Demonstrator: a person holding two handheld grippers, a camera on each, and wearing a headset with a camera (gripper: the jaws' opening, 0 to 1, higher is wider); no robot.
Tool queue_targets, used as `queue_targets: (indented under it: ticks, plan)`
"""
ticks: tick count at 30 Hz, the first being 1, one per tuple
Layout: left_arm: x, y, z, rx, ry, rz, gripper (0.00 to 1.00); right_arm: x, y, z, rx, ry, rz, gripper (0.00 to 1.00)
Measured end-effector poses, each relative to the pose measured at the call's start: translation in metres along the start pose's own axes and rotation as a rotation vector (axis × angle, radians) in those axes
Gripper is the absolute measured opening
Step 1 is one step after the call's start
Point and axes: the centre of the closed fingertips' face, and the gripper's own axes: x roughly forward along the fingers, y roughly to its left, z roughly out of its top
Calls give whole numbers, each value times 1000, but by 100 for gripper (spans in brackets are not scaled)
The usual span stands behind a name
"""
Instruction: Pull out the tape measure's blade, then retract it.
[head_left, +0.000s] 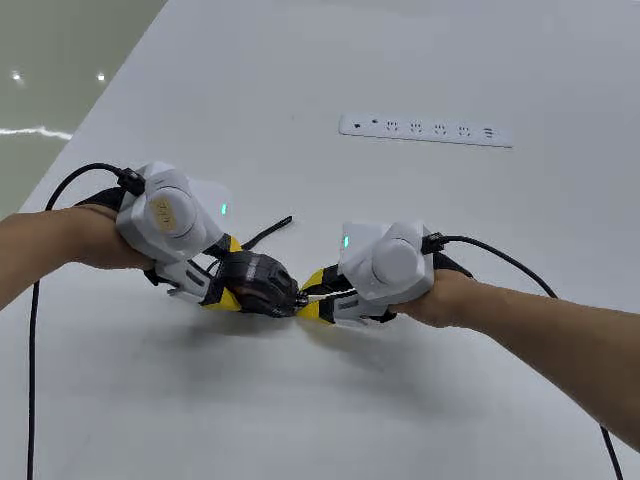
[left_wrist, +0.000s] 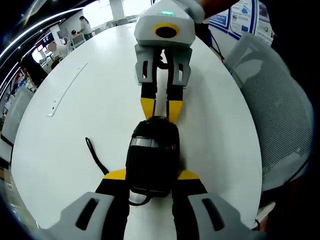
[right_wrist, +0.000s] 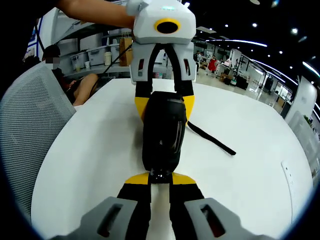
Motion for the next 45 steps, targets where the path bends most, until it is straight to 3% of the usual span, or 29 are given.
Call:
queue_targets:
  ticks: [45]
  plan:
    - [1, 2, -2, 0, 0, -1, 28, -15, 2, -8, 19, 13, 3, 12]
